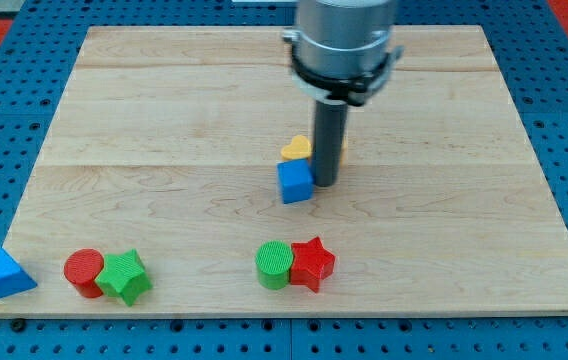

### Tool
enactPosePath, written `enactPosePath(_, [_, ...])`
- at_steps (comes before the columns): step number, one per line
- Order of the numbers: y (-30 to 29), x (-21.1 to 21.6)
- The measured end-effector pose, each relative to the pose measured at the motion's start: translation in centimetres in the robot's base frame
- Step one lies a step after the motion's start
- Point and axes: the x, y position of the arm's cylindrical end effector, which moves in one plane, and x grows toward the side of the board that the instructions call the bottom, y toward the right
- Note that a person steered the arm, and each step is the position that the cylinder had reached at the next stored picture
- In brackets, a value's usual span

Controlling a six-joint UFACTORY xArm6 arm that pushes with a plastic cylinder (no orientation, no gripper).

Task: Move the blue cube upwards of the board

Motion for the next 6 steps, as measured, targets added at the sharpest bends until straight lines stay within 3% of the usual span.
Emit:
enactPosePath(2, [-6.2,3.6])
enactPosePath(4, [-17.8,-2.6])
enactPosePath(5, [-18.6,0.0])
enactPosePath(6, [-19.3,-1.3])
